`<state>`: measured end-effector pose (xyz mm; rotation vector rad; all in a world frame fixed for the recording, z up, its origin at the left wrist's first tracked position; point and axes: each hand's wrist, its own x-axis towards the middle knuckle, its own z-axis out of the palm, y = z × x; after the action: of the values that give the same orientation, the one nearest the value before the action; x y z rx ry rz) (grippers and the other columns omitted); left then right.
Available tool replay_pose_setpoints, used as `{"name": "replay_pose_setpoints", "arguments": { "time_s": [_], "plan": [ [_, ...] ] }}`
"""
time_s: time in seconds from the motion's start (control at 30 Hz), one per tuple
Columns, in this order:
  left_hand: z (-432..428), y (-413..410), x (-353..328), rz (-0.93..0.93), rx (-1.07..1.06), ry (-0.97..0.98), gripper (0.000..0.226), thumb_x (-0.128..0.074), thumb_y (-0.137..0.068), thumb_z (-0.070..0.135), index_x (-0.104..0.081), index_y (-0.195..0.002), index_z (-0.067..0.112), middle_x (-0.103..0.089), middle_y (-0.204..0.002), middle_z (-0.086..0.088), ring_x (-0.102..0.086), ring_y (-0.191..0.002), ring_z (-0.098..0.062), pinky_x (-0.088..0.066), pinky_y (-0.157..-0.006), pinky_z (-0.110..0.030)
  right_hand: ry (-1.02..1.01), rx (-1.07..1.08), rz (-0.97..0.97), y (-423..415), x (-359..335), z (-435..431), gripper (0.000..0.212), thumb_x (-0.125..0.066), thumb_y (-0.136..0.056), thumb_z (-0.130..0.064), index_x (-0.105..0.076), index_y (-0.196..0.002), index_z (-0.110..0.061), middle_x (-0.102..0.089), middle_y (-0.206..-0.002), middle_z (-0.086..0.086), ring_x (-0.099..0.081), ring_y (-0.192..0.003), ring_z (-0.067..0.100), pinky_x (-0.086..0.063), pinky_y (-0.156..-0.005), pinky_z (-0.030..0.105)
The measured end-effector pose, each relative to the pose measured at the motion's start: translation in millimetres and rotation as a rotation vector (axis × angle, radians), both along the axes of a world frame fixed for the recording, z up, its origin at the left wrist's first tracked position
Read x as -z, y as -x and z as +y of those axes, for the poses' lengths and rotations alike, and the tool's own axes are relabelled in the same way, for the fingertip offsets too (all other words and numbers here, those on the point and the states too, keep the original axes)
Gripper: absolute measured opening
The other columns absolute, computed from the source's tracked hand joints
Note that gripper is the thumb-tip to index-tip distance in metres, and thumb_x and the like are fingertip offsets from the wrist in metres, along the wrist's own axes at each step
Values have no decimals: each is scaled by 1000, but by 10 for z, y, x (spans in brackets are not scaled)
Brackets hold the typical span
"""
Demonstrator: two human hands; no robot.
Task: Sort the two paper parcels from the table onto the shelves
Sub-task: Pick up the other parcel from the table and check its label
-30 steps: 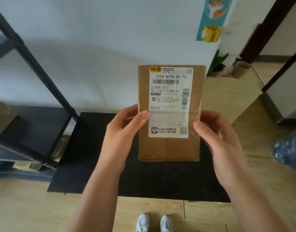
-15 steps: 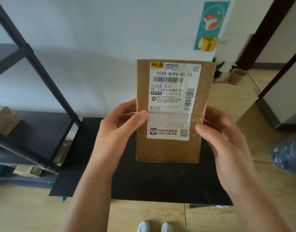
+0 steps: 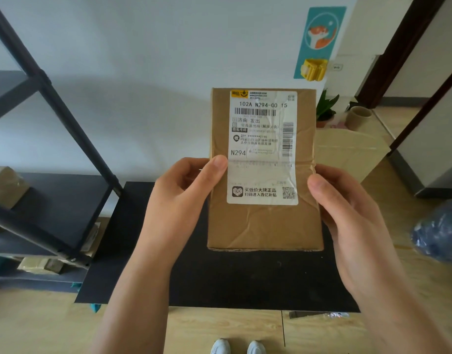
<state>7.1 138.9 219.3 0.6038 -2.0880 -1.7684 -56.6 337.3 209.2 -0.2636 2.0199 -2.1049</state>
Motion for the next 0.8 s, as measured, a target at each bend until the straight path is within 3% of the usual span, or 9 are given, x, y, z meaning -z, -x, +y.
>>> {"name": "replay_pose_setpoints", "arguments": {
  "time_s": [0.2, 0.37, 0.47, 0.7, 0.8],
  "plan": [
    [-35, 9, 0, -2, -5, -5, 66, -55, -63, 70, -72, -103, 20, -79, -91, 9, -75, -86, -8, -60, -76, -27, 0, 16, -26, -20, 0, -44, 45, -69, -73, -45, -68, -113, -23, -76, -108, 2, -72, -102, 16, -52, -98, 46],
    [-74, 22, 32, 10, 2, -8, 63, -55, -66, 68, -73, -104, 20, -80, -91, 9, -76, -87, -8, -60, -76, -26, -6, 13, -26, -21, 26, -73, 56, -72, -67, -51, -67, -115, -23, -75, -111, 3, -71, -104, 17, -52, -97, 44],
    [-107, 26, 54, 17, 23, -20, 60, -55, -68, 65, -73, -105, 22, -79, -91, 12, -75, -87, -3, -60, -72, -19, -11, 6, -26, -18, 26, -100, 53, -77, -71, -47, -66, -118, -23, -75, -112, 1, -71, -105, 15, -52, -97, 41],
    [-239, 25, 184, 4, 20, -32, 62, -54, -73, 62, -70, -118, 23, -77, -103, 8, -74, -94, -5, -60, -75, -21, -34, -23, -14, -57, 94, -276, 55, -69, -71, -46, -64, -121, -25, -75, -111, -4, -70, -106, 8, -53, -90, 31],
    [-316, -12, 294, -6, -5, -58, 48, -58, -83, 52, -69, -120, 24, -77, -103, 9, -73, -93, -2, -58, -71, -13, -45, -31, -24, -94, 185, -393, 57, -65, -68, -46, -63, -122, -28, -75, -111, -7, -70, -106, 6, -51, -91, 31]
  ]
}}
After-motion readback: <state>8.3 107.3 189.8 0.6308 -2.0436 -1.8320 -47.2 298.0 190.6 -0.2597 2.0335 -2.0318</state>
